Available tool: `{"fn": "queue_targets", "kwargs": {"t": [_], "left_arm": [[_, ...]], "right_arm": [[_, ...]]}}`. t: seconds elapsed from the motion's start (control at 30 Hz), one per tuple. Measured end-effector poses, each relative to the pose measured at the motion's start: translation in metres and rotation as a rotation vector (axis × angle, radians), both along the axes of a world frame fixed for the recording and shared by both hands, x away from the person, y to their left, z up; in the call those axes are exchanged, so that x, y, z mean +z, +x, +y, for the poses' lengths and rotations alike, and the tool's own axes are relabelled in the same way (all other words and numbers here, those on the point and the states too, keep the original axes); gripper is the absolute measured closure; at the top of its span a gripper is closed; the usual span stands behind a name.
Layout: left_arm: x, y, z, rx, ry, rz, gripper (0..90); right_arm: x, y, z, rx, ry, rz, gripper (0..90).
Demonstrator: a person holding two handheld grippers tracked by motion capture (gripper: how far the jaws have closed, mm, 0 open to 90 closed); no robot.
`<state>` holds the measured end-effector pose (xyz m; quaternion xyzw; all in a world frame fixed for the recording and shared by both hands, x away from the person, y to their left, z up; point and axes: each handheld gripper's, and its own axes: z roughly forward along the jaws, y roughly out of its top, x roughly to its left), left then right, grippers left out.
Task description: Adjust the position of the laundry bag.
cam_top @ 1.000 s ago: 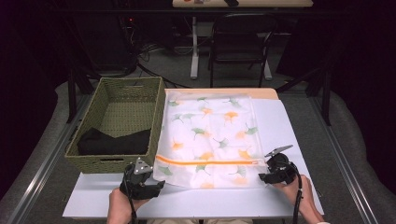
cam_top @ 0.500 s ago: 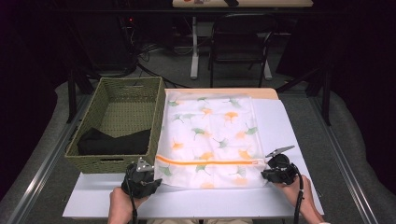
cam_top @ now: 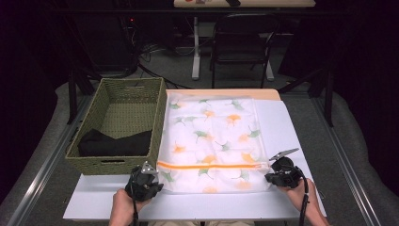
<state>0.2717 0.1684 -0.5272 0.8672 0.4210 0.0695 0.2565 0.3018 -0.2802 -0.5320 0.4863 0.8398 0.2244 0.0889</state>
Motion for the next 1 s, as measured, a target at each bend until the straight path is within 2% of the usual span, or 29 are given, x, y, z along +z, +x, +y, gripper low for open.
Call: {"fn": "queue_targets", "kwargs": {"t": [0.13, 0.27, 0.53, 0.6, 0.8, 0.87, 1.0], "left_arm": [[-0.001, 0.0, 0.0, -0.005, -0.002, 0.008, 86.6], [-0.002, -0.001, 0.001, -0.013, 0.0, 0.024, 86.7], [-0.003, -0.008, 0.003, -0.038, 0.009, 0.048, 86.9], [-0.004, -0.011, 0.004, -0.045, 0.015, 0.058, 86.9], [-0.002, -0.016, 0.004, -0.054, 0.012, 0.049, 86.9], [-0.002, -0.018, 0.005, -0.057, 0.02, 0.048, 86.9], [-0.003, -0.019, 0.007, -0.066, 0.022, 0.07, 86.9]], "right_arm": [[0.002, -0.008, 0.0, -0.003, -0.002, 0.012, 88.3], [0.003, -0.011, -0.002, 0.018, -0.003, 0.003, 88.2], [0.003, -0.018, -0.003, 0.023, 0.001, 0.016, 88.1], [0.004, -0.02, -0.003, 0.018, -0.011, 0.018, 88.1], [0.003, -0.023, -0.003, 0.04, -0.011, 0.023, 88.0], [0.003, -0.024, -0.001, 0.031, -0.012, 0.025, 88.1], [0.003, -0.026, 0.0, 0.045, -0.017, 0.031, 88.1]]}}
